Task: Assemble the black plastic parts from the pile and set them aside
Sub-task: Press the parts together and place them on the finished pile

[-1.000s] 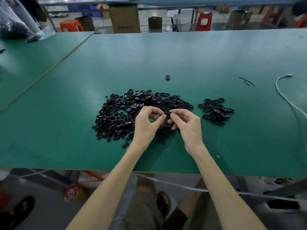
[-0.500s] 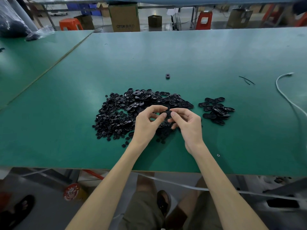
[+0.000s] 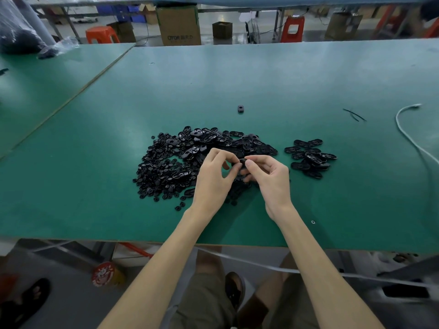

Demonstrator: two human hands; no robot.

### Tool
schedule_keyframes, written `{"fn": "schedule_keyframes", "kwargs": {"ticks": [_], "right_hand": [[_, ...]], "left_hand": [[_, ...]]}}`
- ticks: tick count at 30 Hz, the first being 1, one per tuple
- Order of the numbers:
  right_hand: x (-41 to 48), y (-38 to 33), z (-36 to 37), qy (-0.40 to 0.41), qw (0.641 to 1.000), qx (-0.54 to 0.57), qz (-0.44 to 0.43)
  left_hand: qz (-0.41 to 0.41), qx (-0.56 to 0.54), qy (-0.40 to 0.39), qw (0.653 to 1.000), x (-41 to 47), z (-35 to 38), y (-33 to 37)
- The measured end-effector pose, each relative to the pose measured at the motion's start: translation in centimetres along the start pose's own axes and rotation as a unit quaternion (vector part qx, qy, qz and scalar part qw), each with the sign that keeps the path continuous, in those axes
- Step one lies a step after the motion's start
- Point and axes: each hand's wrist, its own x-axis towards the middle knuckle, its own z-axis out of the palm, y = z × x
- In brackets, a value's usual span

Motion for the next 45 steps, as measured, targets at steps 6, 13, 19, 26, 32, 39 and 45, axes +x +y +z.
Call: {"fn": "schedule_keyframes", "kwargs": {"ticks": [6,13,19,26,32,39,45], "right_hand": [[0.01,0.01,0.05,0.005,1.000,0.000,0.000],[0.13,0.04,0.14,0.025,1.000,-0.005,0.000],[0.17,0.09,0.14,0.034,0.999,-0.013,0.000],[0.17,0.04,0.09,0.028,0.999,-0.016,-0.006],[0.05,0.03,0.11,0.013,1.000,-0.017,-0.007],[0.01,-0.06,0.19,0.007,0.999,-0.030,-0.013],[-0.12,-0.30,0.24,0.003,1.000,-0.016,-0.006]], "left_hand": [[-0.005,0.014,0.000,1.000,-0.05,0.08,0.19],[-0.034,-0.012,-0.003,0.999,0.03,0.05,0.11],[-0.030,-0.014,-0.026,0.999,0.06,0.15,-0.10],[-0.026,-0.034,-0.025,0.999,0.04,-0.12,0.04],[-0.049,-0.059,-0.027,0.997,0.08,-0.15,-0.01],[-0.124,-0.159,-0.009,0.979,0.37,-0.44,-0.02],[-0.139,-0.166,0.001,0.976,0.35,-0.64,0.03]]}}
